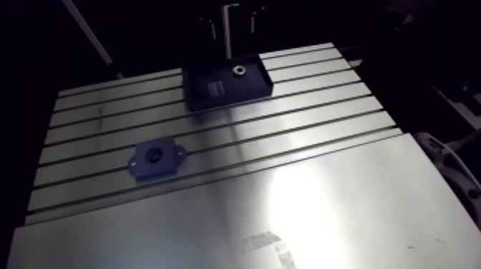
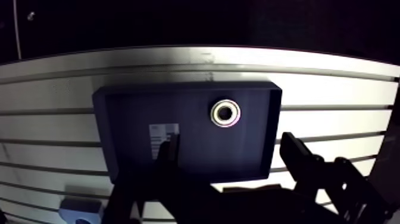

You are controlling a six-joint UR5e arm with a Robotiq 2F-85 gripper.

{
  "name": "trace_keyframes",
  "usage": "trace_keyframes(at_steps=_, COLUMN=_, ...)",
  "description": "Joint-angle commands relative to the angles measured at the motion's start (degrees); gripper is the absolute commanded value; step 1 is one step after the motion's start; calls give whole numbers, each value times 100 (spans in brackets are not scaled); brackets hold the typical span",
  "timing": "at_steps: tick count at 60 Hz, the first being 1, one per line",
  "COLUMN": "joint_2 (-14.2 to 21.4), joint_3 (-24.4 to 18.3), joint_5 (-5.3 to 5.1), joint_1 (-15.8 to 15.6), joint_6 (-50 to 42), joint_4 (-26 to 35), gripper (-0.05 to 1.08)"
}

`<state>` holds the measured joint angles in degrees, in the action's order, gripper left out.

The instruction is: Pick up the bearing and press it into the housing until flush.

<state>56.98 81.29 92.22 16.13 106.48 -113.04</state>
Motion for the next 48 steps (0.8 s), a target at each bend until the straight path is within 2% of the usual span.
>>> trace_keyframes(at_steps=1, joint_2=-111, joint_3=-30, joint_5=-7, joint_1=4, joint_6=-9, joint_4=-11, gripper=18)
trace_keyframes(at_steps=18, joint_2=-206, joint_3=-48, joint_5=-15, joint_1=73, joint_6=0, joint_4=-12, gripper=25)
trace_keyframes(at_steps=48, joint_2=-289, joint_3=21, joint_5=-6, joint_1=83, joint_6=0, joint_4=-144, gripper=29)
